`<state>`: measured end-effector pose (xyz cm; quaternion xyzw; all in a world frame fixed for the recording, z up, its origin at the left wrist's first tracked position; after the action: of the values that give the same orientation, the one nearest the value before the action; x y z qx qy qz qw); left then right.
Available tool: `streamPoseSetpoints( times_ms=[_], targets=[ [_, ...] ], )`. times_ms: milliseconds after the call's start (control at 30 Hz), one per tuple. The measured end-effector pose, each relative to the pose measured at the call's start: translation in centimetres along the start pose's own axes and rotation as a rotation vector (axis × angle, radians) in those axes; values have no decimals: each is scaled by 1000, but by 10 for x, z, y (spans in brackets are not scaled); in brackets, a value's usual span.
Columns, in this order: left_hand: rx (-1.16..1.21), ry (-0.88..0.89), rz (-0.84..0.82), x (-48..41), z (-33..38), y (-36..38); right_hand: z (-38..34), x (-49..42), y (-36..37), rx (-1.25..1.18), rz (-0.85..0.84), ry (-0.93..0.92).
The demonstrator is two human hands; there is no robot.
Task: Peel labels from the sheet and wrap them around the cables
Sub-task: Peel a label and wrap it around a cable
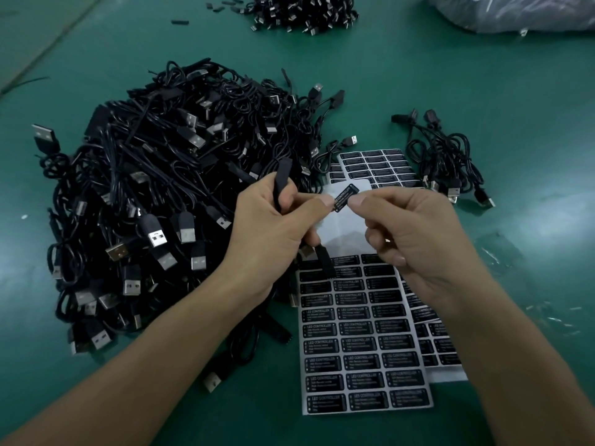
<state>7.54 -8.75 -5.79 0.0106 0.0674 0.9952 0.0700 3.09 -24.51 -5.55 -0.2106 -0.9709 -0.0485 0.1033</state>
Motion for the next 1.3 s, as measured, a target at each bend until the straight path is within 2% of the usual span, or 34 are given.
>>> streamPoseSetpoints(
  times_ms=[233, 367, 467, 633, 733, 867, 1100, 1300],
  targets=[
    [-9, 1, -25, 0, -1, 0, 1, 1, 1, 48, 34, -49],
    [-103, 26, 2, 1, -3, 0, -3, 1, 0, 103, 99, -183],
    [-133, 16, -13, 1, -5, -1, -8, 0, -5, 58, 125, -237],
    [-267, 56, -105, 3, -6, 3, -9, 5, 8, -120, -117, -234],
    [-283, 72, -148, 4, -6, 6, -5, 6, 13, -109, -165, -238],
    [-310, 55, -176, 5, -4, 7, -5, 5, 9, -68, -116, -242],
    [-387, -31, -329, 5, -5, 9, -3, 2, 7, -31, -81, -243],
    [-330, -56, -377, 3, -3, 9, -3, 2, 6, 113, -23, -292]
  ],
)
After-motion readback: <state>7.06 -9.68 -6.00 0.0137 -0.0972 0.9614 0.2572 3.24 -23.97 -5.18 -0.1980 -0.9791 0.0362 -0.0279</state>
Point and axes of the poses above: each hand's wrist, its own x-axis away from the middle knuckle, its own y-axis out of the palm, z = x × y, the point moved 4 cm from there along -x, towards the middle knuckle, and after that the axes turned 7 degrees about z, right-handed, at the moved point
